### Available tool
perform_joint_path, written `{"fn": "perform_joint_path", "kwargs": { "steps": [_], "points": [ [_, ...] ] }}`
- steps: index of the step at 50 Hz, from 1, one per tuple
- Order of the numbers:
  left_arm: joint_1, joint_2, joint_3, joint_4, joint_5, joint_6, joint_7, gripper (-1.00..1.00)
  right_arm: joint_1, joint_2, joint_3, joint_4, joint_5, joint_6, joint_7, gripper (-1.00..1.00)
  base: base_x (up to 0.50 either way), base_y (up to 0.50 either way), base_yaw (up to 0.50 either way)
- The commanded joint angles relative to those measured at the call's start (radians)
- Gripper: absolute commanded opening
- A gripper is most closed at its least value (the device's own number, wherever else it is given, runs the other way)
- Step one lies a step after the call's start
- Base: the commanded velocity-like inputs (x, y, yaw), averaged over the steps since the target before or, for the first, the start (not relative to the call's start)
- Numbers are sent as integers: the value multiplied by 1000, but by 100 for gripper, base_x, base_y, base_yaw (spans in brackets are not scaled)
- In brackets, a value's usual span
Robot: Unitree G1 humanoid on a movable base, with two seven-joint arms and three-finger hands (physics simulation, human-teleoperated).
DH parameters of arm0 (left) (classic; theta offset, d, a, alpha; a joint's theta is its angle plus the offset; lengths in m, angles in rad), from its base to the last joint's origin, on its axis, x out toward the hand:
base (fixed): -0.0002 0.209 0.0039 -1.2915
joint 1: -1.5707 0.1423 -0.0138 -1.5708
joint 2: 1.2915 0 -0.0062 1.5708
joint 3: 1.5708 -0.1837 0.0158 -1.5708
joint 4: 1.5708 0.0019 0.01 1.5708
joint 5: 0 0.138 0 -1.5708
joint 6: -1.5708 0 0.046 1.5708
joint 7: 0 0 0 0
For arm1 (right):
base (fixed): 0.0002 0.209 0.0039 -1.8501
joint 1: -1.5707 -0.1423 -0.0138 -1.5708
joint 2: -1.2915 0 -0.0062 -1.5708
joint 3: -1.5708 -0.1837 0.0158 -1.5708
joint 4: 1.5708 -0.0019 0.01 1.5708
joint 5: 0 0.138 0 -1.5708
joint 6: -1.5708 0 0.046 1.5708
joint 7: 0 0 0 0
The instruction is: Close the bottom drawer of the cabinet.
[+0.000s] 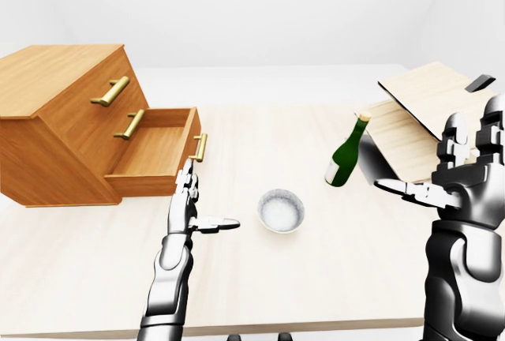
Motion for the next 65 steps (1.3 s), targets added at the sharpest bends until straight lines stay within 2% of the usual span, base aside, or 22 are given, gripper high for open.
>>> {"fn": "perform_joint_path", "kwargs": {
  "steps": [1,8,14,17,18,19,21,22,24,25,26,31,33,38,51,63,65],
  "points": [
    [3,1,1,2,1,-1,1,100,4,-1,-4,-9,7,0,3,100,39,0,0],
    [1,1,1,7,3,-4,3,100,5,0,-2,-12,7,0,4,100,39,0,0],
    [-16,5,4,40,15,-25,12,100,9,6,-14,-10,33,0,6,100,26,0,0],
    [-70,15,17,137,20,-60,22,100,12,5,-7,-9,31,0,4,100,0,0,0],
    [-89,19,23,167,14,-64,22,100,12,6,-4,-7,29,0,5,100,0,0,0],
    [-99,22,29,171,3,-48,24,100,13,6,-4,-6,30,0,6,100,0,0,0],
    [-143,38,43,220,3,-56,35,100,15,6,-5,-7,34,0,7,100,0,0,0],
    [-158,44,49,233,-6,-51,35,100,16,6,-5,-12,35,0,7,100,0,0,0],
    [-187,54,56,276,-8,-62,42,100,15,6,-5,-14,35,0,7,100,0,0,0],
    [-208,61,59,315,-9,-80,44,100,16,6,-6,-17,37,0,7,100,0,0,0],
    [-261,74,71,396,-9,-84,58,100,17,6,-6,-17,37,0,9,100,0,0,0],
    [-373,106,74,586,-6,-84,89,100,16,6,-6,-18,38,0,11,100,0,0,0],
    [-437,121,79,722,-5,-84,99,100,16,7,-4,-16,37,0,12,100,0,0,0],
    [-521,138,73,893,0,-84,117,100,17,7,-7,-21,41,0,13,100,0,0,0],
    [-605,160,74,1097,18,-84,140,100,19,9,-3,-18,40,0,19,100,0,0,0],
    [-634,186,93,1141,-2,-84,150,100,18,9,3,-12,38,0,23,100,0,0,0],
    [-641,198,105,1150,-11,-84,172,100,17,9,3,-12,38,0,24,100,0,0,0]
  ]
}}
